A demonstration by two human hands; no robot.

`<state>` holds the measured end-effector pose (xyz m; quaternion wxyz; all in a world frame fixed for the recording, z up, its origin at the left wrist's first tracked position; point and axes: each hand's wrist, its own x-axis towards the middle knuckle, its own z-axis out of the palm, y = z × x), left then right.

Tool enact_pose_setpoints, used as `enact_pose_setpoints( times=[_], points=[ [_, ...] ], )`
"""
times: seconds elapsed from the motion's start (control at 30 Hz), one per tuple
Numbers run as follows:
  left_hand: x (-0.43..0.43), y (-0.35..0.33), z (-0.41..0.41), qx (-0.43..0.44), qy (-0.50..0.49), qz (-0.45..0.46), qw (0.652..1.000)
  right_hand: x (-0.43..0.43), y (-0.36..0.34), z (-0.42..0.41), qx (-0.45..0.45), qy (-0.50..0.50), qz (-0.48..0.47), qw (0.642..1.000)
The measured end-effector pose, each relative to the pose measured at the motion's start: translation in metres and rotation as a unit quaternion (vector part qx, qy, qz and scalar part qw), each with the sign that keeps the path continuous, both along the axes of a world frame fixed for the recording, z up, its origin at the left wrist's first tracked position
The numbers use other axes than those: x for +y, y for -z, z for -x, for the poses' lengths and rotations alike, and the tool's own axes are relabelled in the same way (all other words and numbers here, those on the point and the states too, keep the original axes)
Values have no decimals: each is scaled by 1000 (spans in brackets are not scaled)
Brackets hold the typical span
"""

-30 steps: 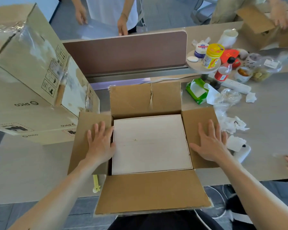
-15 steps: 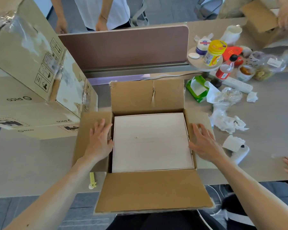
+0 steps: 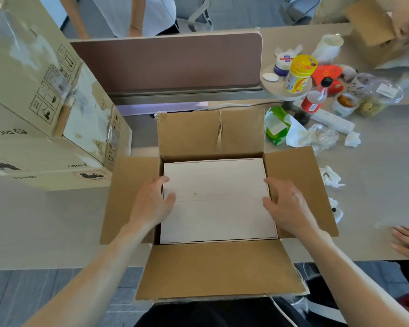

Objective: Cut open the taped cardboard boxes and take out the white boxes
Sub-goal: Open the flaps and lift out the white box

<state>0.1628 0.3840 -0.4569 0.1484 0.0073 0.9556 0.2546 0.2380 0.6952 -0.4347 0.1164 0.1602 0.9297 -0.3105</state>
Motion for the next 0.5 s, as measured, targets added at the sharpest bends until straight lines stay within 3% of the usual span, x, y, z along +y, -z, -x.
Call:
enact_pose_setpoints(
  times=[0.3, 0.5],
  points=[
    [16, -8, -17, -105, 34, 89, 990, -27, 1, -11, -97, -9, -2, 995],
    [22, -5, -10, -158, 41, 64, 985, -41, 2, -9, -133, -3, -2, 991]
  ],
)
